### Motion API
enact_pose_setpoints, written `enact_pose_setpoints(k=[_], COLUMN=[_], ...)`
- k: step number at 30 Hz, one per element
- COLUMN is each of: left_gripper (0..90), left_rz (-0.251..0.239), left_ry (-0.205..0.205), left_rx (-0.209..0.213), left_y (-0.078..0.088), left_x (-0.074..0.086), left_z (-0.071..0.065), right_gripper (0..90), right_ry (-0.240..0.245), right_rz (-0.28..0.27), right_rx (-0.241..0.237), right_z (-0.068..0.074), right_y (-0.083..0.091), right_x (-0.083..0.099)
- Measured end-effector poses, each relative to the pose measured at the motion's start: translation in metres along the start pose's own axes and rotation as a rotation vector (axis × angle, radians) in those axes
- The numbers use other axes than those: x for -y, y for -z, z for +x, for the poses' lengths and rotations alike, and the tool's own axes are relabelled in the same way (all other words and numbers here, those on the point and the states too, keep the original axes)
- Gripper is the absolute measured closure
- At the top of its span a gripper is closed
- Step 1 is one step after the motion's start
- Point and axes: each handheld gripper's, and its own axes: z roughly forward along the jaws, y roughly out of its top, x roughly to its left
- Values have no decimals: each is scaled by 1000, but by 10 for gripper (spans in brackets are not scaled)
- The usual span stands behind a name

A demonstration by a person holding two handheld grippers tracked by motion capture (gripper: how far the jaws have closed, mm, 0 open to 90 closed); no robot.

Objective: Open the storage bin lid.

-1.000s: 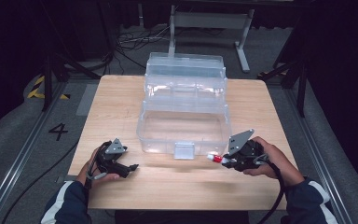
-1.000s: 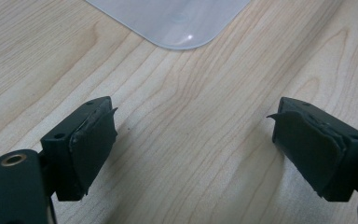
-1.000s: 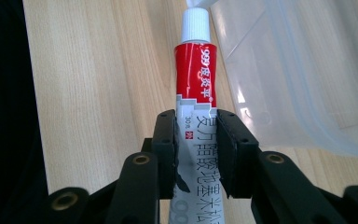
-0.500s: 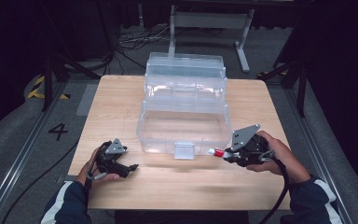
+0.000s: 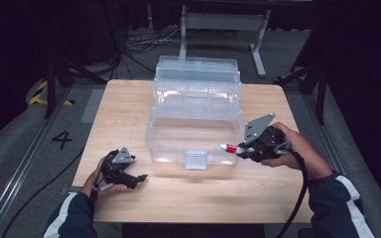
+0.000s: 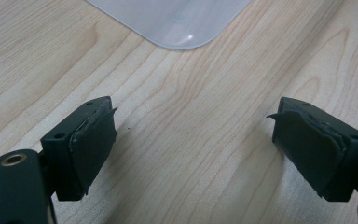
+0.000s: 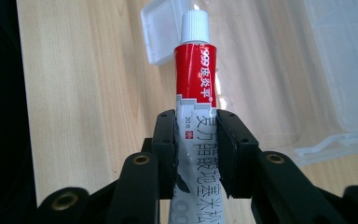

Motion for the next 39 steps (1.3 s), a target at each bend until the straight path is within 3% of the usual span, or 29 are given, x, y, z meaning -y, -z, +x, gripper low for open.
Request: enact_pose_setpoints(k=[17, 39], left_gripper=[137, 137], left_rz=[0, 0], left_ry=[0, 3], left_rx=[0, -1], left_y=[0, 0], left_x=[0, 0], left_z=[0, 0], right_gripper=[705, 704], right_ry=[11, -2], right_rz=[24, 122], right_rx=[7, -38], right_z=[-25, -52], right_y=[-1, -48], right_x=[-34, -63])
